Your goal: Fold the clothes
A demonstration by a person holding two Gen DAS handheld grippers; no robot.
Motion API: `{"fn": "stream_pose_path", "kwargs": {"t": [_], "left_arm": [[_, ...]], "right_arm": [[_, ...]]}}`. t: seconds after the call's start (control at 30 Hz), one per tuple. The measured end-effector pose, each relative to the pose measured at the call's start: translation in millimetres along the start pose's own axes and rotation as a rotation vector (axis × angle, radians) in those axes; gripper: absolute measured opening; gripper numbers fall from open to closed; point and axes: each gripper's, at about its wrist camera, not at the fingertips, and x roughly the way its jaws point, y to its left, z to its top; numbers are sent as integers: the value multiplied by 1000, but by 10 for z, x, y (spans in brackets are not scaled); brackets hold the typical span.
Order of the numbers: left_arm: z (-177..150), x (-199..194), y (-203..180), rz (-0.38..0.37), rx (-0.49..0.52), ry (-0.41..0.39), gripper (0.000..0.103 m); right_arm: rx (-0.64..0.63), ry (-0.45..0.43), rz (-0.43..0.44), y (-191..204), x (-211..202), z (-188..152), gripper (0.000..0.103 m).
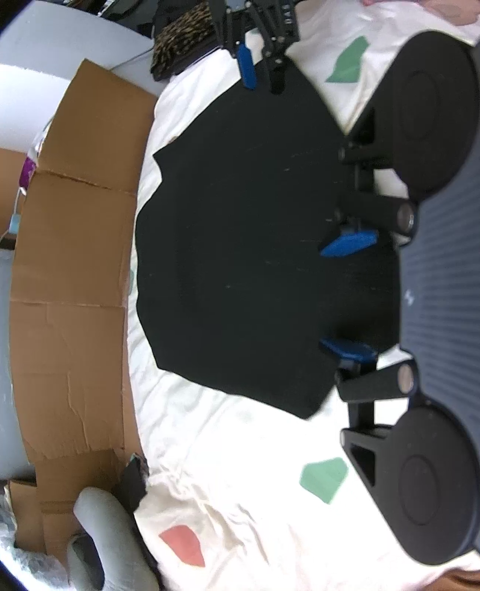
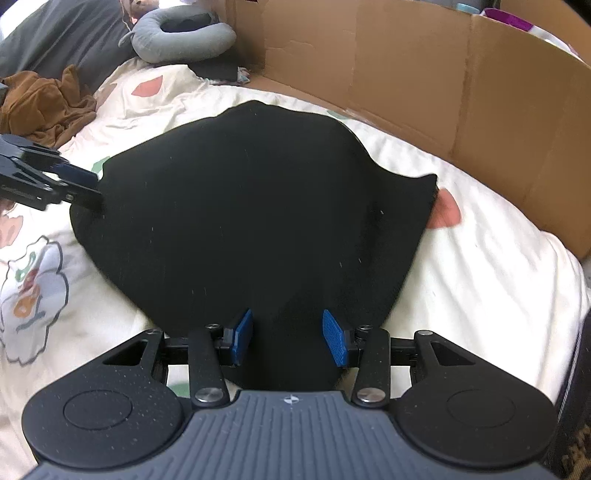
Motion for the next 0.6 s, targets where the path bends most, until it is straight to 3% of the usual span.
{"fn": "stream_pose_path", "kwargs": {"t": [0.33,0.47,0.6], "left_arm": [[-209,-191,134,25,-82,34,49],[-254,-96,207,10,-160,36,46],[-266,0,238,0,-165,39,46]], "right_arm": [[105,46,-73,-240,-203,-160,49],[171,48,-41,-274,-261,-177,49],[218,67,4,-258,-249,-211,48]]}}
